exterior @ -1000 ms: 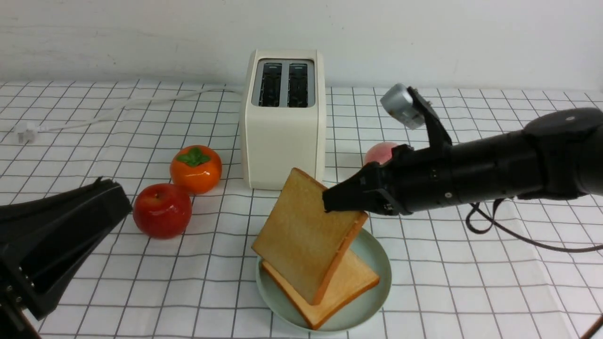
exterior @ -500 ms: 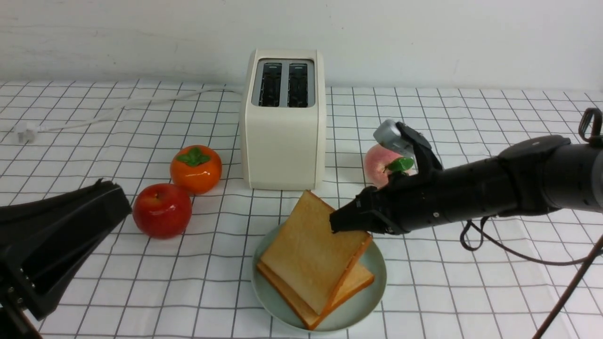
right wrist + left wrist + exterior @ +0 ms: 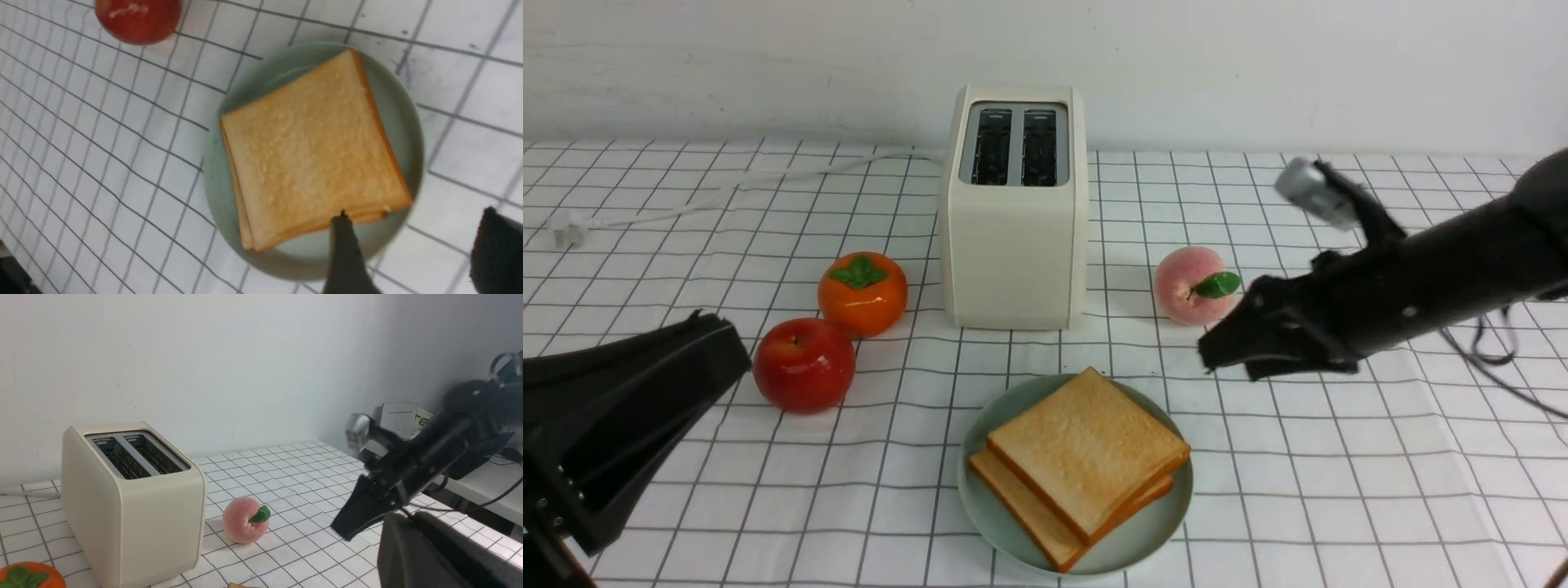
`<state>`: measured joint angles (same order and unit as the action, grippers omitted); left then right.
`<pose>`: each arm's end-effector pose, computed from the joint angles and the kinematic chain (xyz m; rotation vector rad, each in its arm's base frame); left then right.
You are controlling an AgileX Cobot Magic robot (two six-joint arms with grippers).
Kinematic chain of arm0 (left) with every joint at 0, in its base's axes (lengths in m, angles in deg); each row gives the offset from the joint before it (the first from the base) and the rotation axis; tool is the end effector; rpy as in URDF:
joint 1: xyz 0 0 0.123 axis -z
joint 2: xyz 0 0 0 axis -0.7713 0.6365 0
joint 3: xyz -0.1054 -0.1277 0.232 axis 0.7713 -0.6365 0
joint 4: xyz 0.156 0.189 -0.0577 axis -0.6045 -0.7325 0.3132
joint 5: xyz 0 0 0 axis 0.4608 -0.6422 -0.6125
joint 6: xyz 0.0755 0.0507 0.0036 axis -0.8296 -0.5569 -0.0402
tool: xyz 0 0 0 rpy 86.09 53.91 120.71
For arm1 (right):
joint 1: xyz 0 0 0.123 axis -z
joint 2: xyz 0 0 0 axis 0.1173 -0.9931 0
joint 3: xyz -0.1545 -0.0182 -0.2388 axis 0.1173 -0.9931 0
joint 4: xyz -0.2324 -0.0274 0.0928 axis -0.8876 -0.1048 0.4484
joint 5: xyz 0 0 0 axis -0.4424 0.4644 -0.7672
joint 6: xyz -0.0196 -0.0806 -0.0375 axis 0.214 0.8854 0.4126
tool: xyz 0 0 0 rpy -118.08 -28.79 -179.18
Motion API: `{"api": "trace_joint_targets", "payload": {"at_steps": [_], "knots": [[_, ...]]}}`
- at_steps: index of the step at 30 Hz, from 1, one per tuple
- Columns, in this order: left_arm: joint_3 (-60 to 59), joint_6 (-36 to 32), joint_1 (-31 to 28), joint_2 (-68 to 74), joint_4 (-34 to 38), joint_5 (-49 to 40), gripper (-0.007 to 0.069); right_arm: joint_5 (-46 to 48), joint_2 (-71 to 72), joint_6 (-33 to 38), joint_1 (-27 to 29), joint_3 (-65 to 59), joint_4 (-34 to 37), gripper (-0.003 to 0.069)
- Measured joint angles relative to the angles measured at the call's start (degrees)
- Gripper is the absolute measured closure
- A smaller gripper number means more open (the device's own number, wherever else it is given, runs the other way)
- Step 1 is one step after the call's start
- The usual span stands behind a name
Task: Take toasted bread from bread machine on white checkered table place on plate.
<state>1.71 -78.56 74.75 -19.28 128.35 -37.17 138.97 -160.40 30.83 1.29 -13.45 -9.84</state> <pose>0.0894 -0.0593 0.3250 0.3290 1.5296 -0.6385 0.3345 0.0885 0.2692 -0.2499 2.5740 0.9383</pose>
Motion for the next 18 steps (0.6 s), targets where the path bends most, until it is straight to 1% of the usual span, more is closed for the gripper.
{"api": "trace_joint_targets", "payload": {"at_steps": [1,2,3,4,5,6,7,8,11,12,15,16,18], "knots": [[0.00,0.00,0.00,0.00,0.00,0.06,0.0638,0.39,0.40,-0.74,0.09,0.20,-0.91,0.0279],[0.00,0.00,0.00,0.00,0.00,0.50,0.0638,3.10,3.48,-4.80,0.31,1.15,-6.31,0.0349],[0.00,0.00,0.00,0.00,0.05,1.12,0.0638,5.07,6.36,-8.20,0.36,1.81,-11.98,0.0434],[0.00,0.00,0.00,0.00,0.05,2.03,0.0638,6.61,8.93,-10.59,0.30,2.02,-15.41,0.0494],[0.00,0.00,0.00,0.00,0.12,2.46,0.0638,6.88,9.44,-11.07,0.30,2.02,-15.41,0.0494],[0.00,0.00,0.00,-0.37,0.28,4.02,0.0638,8.70,13.17,-14.08,0.24,2.07,-20.05,0.0583],[0.00,0.00,0.00,-1.03,0.59,5.39,0.0638,10.17,16.40,-16.77,0.24,2.07,-23.03,0.0636],[-0.07,0.00,0.00,-2.06,0.97,6.48,0.0638,11.37,19.09,-18.45,0.24,2.07,-25.32,0.0662],[-1.74,0.00,0.00,-7.01,2.89,9.06,0.0638,13.59,27.07,-22.22,0.24,1.23,-30.63,0.0673],[-2.10,0.00,0.00,-7.79,2.99,9.16,0.0638,13.73,27.60,-22.22,0.24,1.12,-30.92,0.0673],[-6.60,0.00,0.00,-14.24,3.78,10.02,0.0638,15.66,36.45,-24.99,0.24,-1.66,-34.56,0.0669],[-6.60,0.00,0.00,-14.58,3.87,10.02,0.0638,15.76,37.51,-25.10,0.24,-1.91,-34.78,0.0668],[-10.88,0.00,0.00,-18.38,4.54,10.14,0.0638,16.17,43.43,-27.29,0.24,-5.75,-36.26,0.0666]]}}
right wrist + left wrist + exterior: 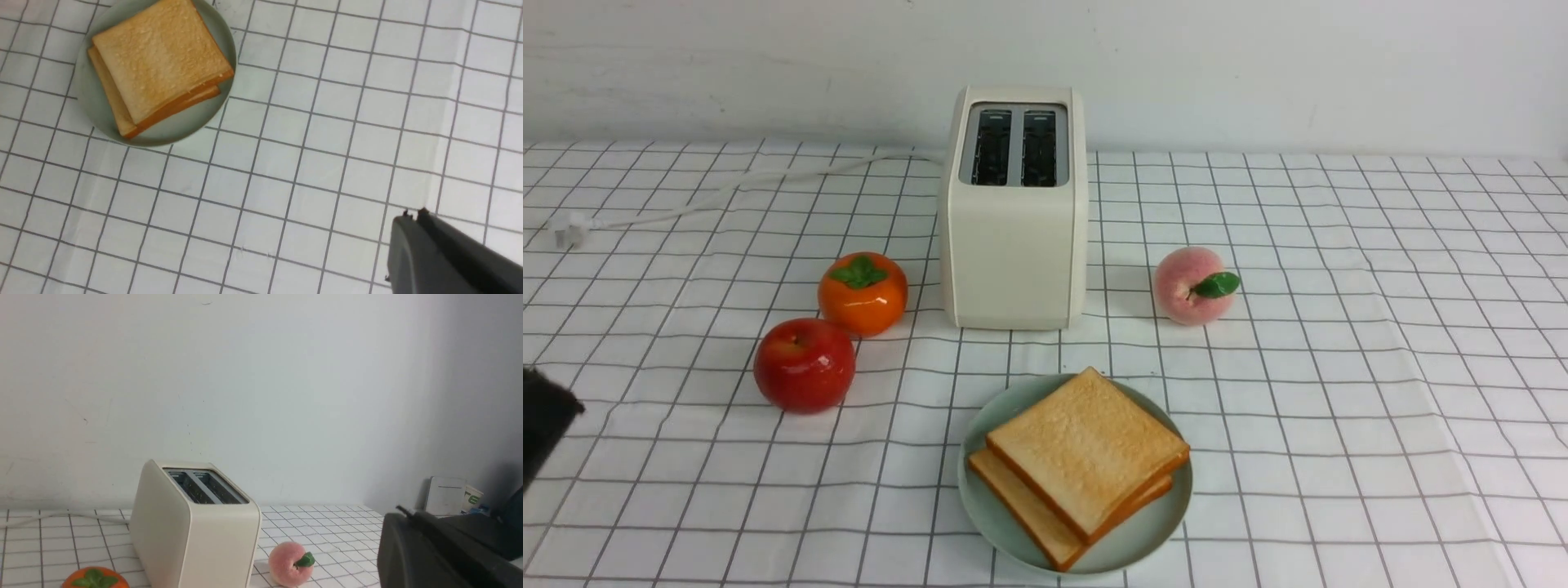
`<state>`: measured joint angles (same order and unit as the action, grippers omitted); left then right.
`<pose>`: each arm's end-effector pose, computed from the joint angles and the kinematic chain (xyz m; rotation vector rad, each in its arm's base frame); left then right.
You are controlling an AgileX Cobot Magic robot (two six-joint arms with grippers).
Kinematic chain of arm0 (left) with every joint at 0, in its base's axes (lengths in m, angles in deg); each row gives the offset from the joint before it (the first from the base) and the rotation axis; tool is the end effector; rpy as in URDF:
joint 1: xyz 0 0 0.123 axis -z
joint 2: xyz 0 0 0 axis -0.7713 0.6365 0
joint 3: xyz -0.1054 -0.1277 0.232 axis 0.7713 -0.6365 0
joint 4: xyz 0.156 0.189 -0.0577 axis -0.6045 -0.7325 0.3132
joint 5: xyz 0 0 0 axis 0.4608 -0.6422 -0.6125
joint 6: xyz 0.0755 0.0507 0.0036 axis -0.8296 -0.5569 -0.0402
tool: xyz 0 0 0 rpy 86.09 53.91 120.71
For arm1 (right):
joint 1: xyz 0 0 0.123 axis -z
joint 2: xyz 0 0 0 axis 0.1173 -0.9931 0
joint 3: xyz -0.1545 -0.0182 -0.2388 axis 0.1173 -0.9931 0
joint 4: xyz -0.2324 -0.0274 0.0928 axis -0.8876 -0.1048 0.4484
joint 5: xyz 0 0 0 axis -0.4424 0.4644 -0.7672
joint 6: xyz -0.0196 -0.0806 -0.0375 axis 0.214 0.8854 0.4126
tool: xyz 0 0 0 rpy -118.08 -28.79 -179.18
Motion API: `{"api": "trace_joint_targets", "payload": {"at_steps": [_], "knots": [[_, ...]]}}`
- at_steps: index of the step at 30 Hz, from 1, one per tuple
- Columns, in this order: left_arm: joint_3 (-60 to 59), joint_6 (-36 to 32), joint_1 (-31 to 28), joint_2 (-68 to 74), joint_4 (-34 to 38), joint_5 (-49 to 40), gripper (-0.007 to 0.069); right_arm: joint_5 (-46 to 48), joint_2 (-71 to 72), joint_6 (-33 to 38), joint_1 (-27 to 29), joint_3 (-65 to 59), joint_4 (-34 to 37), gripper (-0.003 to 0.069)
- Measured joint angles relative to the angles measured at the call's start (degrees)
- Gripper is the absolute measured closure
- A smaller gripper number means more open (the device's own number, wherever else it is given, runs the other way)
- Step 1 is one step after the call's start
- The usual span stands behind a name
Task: Take toasted bread from bread machine on white checkered table place on plate.
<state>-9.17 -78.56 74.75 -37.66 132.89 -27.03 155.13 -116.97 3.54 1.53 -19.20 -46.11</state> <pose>0.0538 -0.0257 0.2879 0.1144 1.4125 -0.5926 0.1418 0.0325 0.3939 -0.1695 2.4891 0.3166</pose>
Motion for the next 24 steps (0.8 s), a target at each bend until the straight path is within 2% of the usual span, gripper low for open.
{"api": "trace_joint_targets", "payload": {"at_steps": [6,12,17,24], "knots": [[-6.46,0.00,0.00,-3.78,3.57,0.39,0.0638,-2.39,15.19,-4.57,0.00,-11.46,-0.63,0.0666],[-10.94,0.11,0.00,-3.78,6.12,0.77,0.0638,-12.27,31.05,-8.13,0.00,-25.12,-1.65,0.0662],[-12.48,0.16,0.00,-3.78,6.26,1.12,0.0638,-12.39,37.75,-8.47,0.00,-30.31,-1.69,0.0659],[-12.85,0.16,0.00,-3.78,6.26,1.12,0.0638,-9.43,39.99,-8.59,0.00,-32.81,-1.69,0.0656]]}}
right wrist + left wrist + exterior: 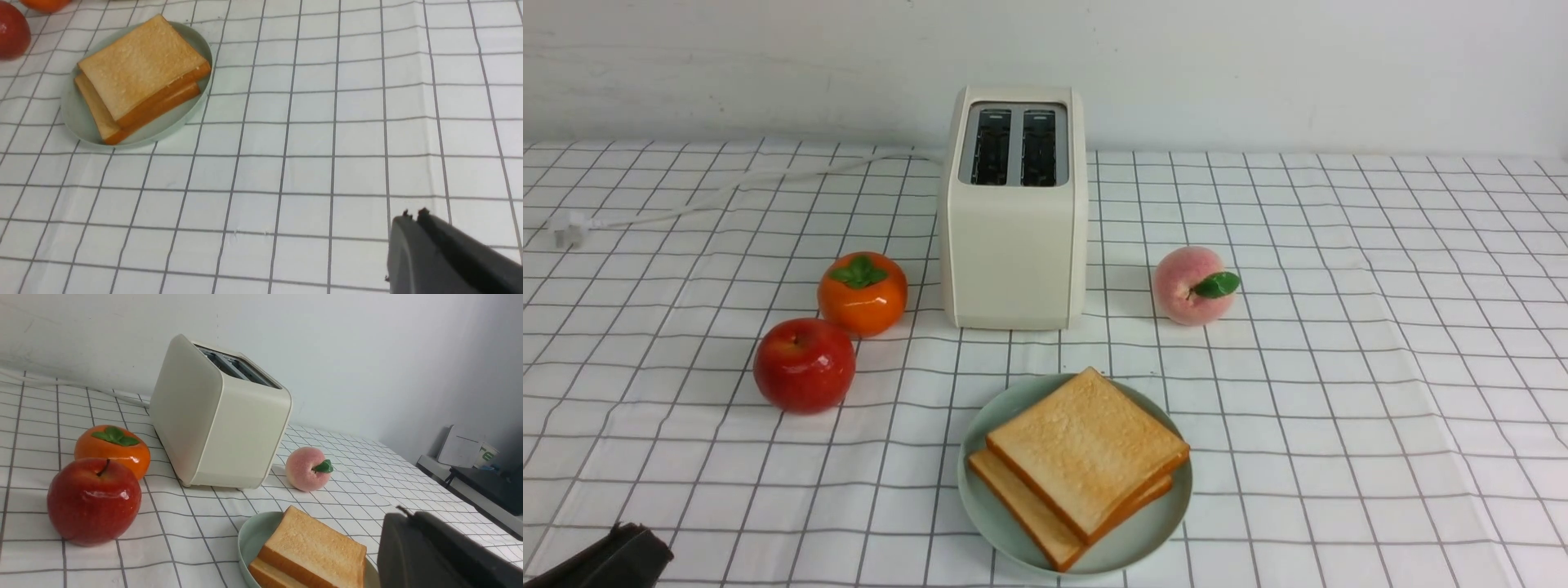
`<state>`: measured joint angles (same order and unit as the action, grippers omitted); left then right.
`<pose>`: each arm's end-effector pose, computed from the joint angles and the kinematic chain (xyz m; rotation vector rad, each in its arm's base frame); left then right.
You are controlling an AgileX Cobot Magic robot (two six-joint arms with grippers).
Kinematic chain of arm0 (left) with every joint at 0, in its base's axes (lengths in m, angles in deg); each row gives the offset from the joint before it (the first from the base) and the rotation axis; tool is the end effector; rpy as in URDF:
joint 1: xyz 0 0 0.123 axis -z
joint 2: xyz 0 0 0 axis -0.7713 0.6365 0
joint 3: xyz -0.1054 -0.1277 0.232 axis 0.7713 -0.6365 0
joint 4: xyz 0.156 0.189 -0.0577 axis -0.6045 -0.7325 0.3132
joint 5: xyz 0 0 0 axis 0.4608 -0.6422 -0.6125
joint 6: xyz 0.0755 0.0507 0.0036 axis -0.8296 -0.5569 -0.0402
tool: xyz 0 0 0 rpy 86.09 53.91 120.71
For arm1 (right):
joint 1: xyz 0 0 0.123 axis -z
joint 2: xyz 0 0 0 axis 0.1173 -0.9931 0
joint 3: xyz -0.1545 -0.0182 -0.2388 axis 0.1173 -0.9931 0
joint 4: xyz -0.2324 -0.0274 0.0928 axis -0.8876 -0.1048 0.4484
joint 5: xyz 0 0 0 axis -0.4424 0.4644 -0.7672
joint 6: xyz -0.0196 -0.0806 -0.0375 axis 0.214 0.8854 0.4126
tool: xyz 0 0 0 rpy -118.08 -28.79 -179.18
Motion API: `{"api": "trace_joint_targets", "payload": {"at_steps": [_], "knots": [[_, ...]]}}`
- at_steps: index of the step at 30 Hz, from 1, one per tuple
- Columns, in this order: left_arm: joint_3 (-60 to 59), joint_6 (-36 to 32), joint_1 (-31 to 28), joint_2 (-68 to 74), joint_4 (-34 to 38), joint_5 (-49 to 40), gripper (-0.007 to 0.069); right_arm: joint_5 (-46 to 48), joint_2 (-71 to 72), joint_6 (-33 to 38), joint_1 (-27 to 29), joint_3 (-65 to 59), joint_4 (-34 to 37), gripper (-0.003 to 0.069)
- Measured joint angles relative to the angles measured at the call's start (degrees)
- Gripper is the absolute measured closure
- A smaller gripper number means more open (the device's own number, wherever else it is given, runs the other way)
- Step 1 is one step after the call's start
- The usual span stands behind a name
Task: Take toasted bread from bread machine on white checkered table place on plate.
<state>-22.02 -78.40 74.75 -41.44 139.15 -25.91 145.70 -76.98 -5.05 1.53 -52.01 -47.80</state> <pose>0.0582 -0.0257 0.2162 0.0217 1.5865 -0.6362 0.0222 0.0179 0.2909 0.0199 2.2184 0.3504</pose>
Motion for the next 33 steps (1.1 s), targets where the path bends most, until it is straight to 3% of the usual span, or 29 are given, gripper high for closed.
{"api": "trace_joint_targets", "payload": {"at_steps": [5,8,13,20,33], "knots": [[0.00,0.00,0.00,0.00,0.14,0.00,0.0638,1.19,0.07,-0.59,0.00,-0.18,-2.14,0.0655],[0.00,0.00,0.00,0.00,0.16,0.00,0.0638,-3.09,2.47,-0.59,1.78,-2.85,-3.19,0.0651],[0.00,0.00,0.00,0.00,0.16,0.00,0.0638,-22.72,8.93,3.97,6.08,-13.14,-2.59,0.0646],[0.00,0.00,0.00,0.00,0.16,0.00,0.0638,-37.93,12.91,6.22,6.82,-30.80,-2.92,0.0645],[-0.07,0.00,0.00,0.00,0.20,0.24,0.0636,-37.73,12.91,2.00,6.82,-32.41,-2.75,0.0636]]}}
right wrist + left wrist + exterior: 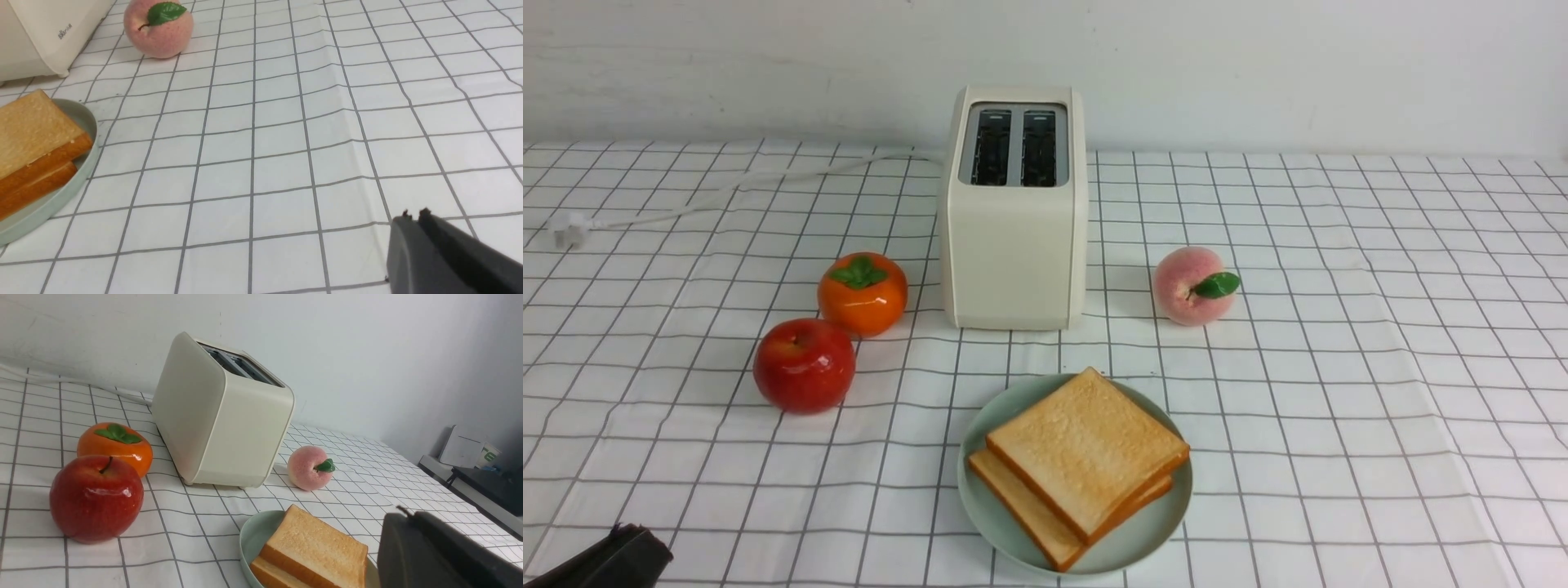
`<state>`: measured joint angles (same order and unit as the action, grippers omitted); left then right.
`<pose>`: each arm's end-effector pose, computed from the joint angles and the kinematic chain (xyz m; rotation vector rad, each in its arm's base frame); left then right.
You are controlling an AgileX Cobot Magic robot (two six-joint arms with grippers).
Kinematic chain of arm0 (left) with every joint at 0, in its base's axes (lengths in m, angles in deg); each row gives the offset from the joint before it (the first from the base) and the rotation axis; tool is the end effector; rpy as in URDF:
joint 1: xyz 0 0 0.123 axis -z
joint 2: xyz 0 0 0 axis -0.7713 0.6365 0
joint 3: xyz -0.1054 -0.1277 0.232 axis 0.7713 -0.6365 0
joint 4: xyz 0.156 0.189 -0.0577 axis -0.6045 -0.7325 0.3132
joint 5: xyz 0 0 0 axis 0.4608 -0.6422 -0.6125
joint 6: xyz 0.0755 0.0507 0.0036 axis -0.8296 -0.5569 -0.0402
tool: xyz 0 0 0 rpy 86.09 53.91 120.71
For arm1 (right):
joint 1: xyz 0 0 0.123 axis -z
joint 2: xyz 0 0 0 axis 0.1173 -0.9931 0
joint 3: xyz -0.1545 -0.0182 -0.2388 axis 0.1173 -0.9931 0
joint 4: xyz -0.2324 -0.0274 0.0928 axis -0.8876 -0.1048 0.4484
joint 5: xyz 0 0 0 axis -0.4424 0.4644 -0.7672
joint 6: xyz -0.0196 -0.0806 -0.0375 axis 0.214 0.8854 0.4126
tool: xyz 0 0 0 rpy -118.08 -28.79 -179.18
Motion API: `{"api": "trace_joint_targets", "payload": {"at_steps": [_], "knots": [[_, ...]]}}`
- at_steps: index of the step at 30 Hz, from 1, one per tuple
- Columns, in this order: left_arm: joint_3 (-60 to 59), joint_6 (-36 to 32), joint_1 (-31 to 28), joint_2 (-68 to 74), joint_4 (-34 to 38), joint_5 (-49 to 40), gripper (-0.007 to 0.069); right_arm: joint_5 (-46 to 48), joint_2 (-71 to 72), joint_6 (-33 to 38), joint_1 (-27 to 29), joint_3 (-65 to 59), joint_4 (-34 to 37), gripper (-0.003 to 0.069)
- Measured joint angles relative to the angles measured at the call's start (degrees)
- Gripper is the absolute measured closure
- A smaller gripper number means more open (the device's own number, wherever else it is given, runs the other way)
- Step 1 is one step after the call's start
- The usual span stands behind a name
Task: Take toasted bread from bread machine on white checkered table place on plate.
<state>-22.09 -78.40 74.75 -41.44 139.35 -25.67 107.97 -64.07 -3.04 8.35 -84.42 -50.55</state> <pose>0.0584 -0.0254 0.2157 0.0156 1.5884 -0.6353 0.0515 0.0041 0.1728 0.1780 1.8882 0.1755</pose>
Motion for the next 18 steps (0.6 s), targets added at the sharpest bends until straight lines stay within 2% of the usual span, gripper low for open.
{"api": "trace_joint_targets", "payload": {"at_steps": [18], "knots": [[0.00,0.00,0.00,0.00,0.02,0.00,0.0626,0.00,0.00,0.00,0.00,0.00,0.00,0.0609]]}}
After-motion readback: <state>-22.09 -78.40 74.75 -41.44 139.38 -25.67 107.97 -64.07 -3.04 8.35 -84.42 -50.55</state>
